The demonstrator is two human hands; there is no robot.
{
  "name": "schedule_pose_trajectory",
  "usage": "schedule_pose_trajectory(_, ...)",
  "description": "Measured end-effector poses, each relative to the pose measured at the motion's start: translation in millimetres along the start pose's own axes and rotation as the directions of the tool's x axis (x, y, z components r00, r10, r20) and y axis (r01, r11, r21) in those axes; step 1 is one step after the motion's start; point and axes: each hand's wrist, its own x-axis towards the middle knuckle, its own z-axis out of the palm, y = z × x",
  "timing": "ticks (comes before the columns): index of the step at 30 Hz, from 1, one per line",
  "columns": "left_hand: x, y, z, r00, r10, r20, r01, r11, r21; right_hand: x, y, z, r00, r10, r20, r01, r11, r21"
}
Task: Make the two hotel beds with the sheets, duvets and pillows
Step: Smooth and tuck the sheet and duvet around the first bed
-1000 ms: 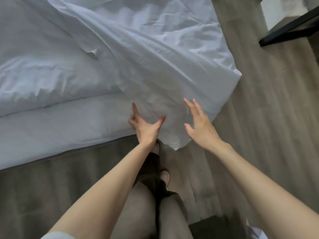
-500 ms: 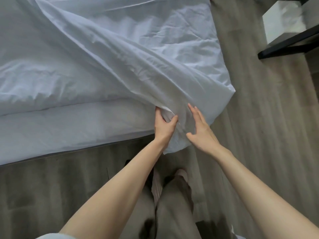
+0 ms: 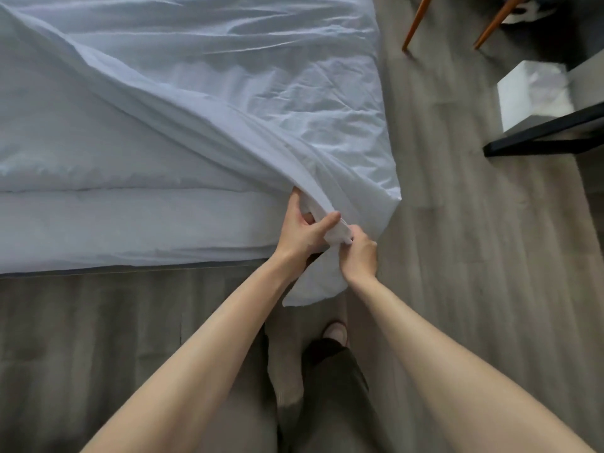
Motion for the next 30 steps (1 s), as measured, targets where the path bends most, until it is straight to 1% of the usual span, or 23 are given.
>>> schedule_pose_trajectory(2,5.7,3.3,8.7,1.000,0.025,-0.016,-0.024,0.999,0.021,10.0,8.4,-21.4,0.997,-0.081,0.017,0.082,0.992,-0.093)
schedule_pose_trajectory(4,10.8,9.1,17.1,0.999,0.049,-0.001,-0.049,0.997,0.055,17.5,19.2,-45.8,0.991,-0.129,0.045,0.134,0.985,-0.110)
schedule_pose_trajectory(6,15.8,16.6,26.9,0.998,0.066,0.019,-0.068,0.987,0.147,24.2,28.0,-73.7,0.983,-0.184,0.023,0.186,0.975,-0.125)
schedule_pose_trajectory(7,18.2,22.5,33.9,0.997,0.072,0.020,-0.074,0.981,0.178,28.4,28.7,-88.9,0.978,-0.207,-0.002,0.205,0.973,-0.106)
schedule_pose_trajectory(9,23.5,38.1,51.7,0.994,0.108,0.011,-0.108,0.977,0.182,36.8,19.2,-119.8,0.978,-0.201,-0.050,0.201,0.980,-0.005)
schedule_pose_trajectory(11,29.3,57.0,71.7,0.984,0.174,-0.037,-0.165,0.971,0.171,47.4,2.9,-151.0,0.974,-0.219,-0.055,0.220,0.975,0.014)
schedule_pose_trajectory(12,32.3,66.8,80.3,0.976,0.208,-0.062,-0.194,0.964,0.181,53.2,-5.9,-166.3,0.966,-0.252,-0.051,0.251,0.968,-0.019)
schedule_pose_trajectory(14,38.9,83.8,92.6,0.960,0.274,-0.056,-0.256,0.941,0.221,64.7,-21.3,-192.2,0.945,-0.324,-0.043,0.317,0.941,-0.121)
schedule_pose_trajectory(16,45.5,96.7,98.1,0.940,0.340,0.029,-0.332,0.890,0.311,78.9,-35.9,-210.7,0.926,-0.377,-0.034,0.363,0.911,-0.197)
schedule_pose_trajectory(17,49.6,103.3,98.3,0.923,0.373,0.095,-0.378,0.835,0.401,86.2,-44.0,-217.9,0.918,-0.395,-0.023,0.382,0.900,-0.212)
schedule_pose_trajectory(18,54.4,110.2,97.4,0.909,0.386,0.158,-0.410,0.754,0.512,94.1,-52.5,-224.1,0.914,-0.405,-0.015,0.392,0.894,-0.215)
schedule_pose_trajectory(20,63.2,124.6,94.7,0.905,0.359,0.228,-0.408,0.582,0.704,109.1,-70.6,-234.6,0.915,-0.403,0.000,0.395,0.896,-0.205)
schedule_pose_trajectory(22,72.3,140.6,91.0,0.909,0.344,0.235,-0.377,0.438,0.816,122.1,-86.2,-243.7,0.912,-0.408,0.037,0.407,0.891,-0.200)
schedule_pose_trajectory(24,84.9,158.7,86.5,0.894,0.378,0.242,-0.348,0.243,0.906,134.8,-98.8,-252.0,0.906,-0.414,0.084,0.422,0.890,-0.171)
schedule_pose_trajectory(26,100.8,174.9,82.6,0.887,0.392,0.244,-0.284,0.048,0.958,146.8,-109.8,-258.8,0.898,-0.416,0.145,0.436,0.884,-0.167)
schedule_pose_trajectory(27,109.4,181.4,82.2,0.891,0.385,0.240,-0.258,-0.006,0.966,153.4,-114.5,-262.2,0.892,-0.418,0.174,0.445,0.880,-0.167)
schedule_pose_trajectory(28,118.3,185.9,82.4,0.899,0.366,0.241,-0.248,-0.030,0.968,160.9,-118.2,-264.9,0.883,-0.424,0.203,0.458,0.874,-0.165)
schedule_pose_trajectory(29,127.2,189.1,83.1,0.913,0.327,0.244,-0.246,-0.034,0.969,169.0,-121.7,-267.0,0.871,-0.434,0.231,0.474,0.865,-0.165)
schedule_pose_trajectory(30,136.8,191.6,84.2,0.935,0.257,0.243,-0.246,-0.024,0.969,178.1,-124.5,-268.7,0.859,-0.443,0.256,0.492,0.853,-0.173)
